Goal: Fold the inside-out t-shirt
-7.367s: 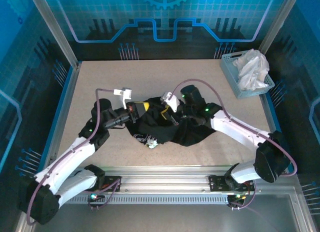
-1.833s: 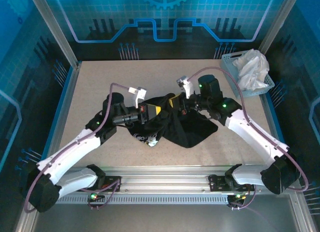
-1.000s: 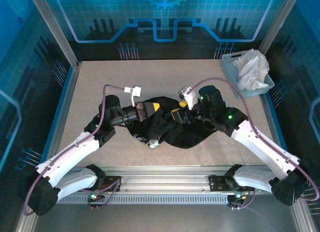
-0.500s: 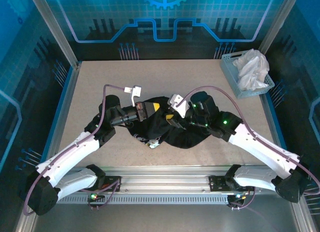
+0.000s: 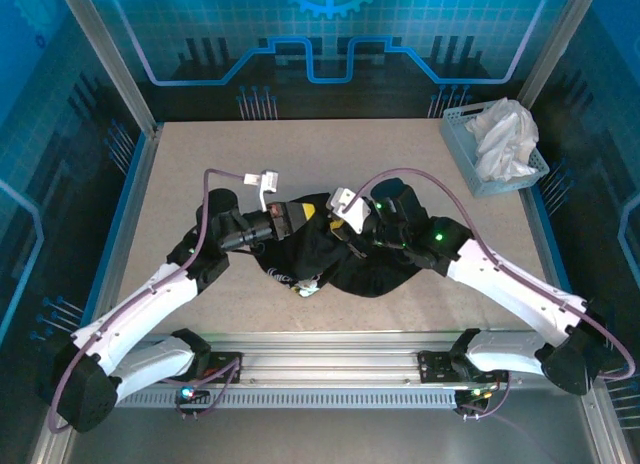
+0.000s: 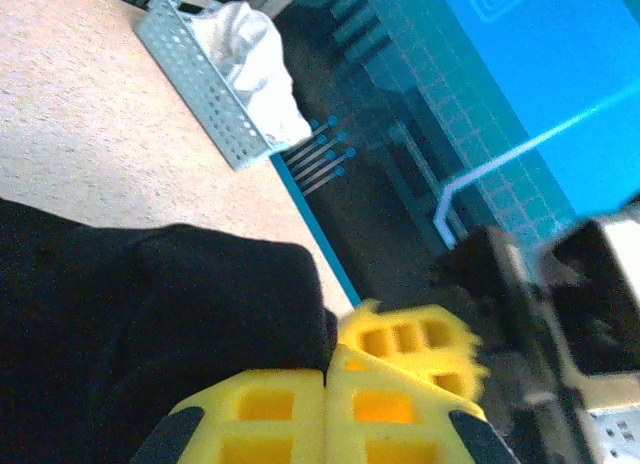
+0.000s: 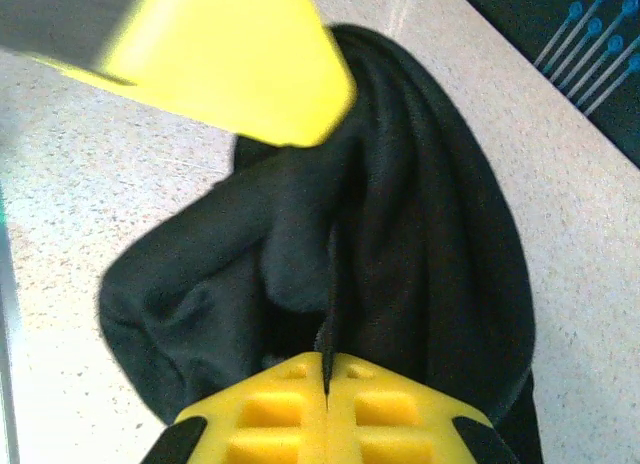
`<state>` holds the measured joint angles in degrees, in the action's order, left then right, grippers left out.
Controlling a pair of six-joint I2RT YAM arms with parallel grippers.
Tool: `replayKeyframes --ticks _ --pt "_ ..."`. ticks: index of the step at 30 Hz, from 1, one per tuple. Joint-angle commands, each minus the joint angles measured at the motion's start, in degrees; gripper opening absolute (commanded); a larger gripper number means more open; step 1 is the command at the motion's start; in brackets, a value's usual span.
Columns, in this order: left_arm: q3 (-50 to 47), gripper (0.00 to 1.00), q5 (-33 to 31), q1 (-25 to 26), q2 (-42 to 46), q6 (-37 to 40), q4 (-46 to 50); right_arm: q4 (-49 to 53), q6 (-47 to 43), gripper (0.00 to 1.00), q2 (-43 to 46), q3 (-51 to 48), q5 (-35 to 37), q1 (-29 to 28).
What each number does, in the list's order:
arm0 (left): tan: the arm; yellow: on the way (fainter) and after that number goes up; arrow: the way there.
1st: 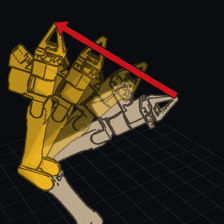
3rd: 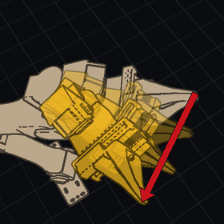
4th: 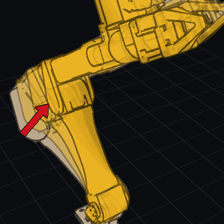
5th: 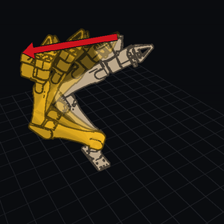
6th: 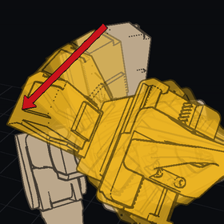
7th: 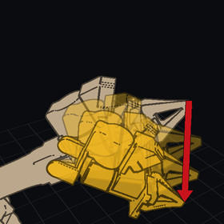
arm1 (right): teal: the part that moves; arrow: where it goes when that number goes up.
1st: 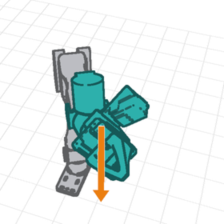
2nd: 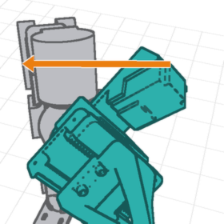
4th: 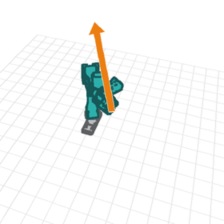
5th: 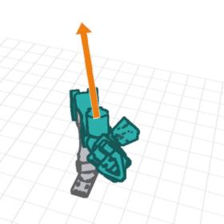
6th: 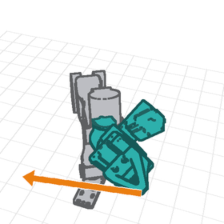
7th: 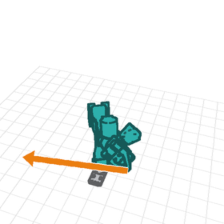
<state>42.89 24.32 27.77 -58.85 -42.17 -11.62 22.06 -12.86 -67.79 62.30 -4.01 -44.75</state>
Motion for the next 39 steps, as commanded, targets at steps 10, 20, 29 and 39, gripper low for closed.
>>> replayKeyframes --ticks 10,20,29,39 --pt "-1.31 0.00 -4.36 -4.91 1.02 1.29 5.53 -8.30 14.45 0.00 3.34 0.53 -30.43 11.46" --pt "-0.83 0.09 -9.68 -4.29 1.08 9.07 13.30 -12.94 22.69 0.00 -0.47 1.88 -36.12 14.84" --pt "1.06 0.46 -24.16 6.73 5.32 20.47 17.98 -13.80 26.78 0.00 -4.86 3.60 -34.84 14.35" --pt "4.39 0.46 -24.97 12.12 -0.72 23.21 15.29 -13.67 27.74 0.00 -6.53 4.50 -36.24 14.34"
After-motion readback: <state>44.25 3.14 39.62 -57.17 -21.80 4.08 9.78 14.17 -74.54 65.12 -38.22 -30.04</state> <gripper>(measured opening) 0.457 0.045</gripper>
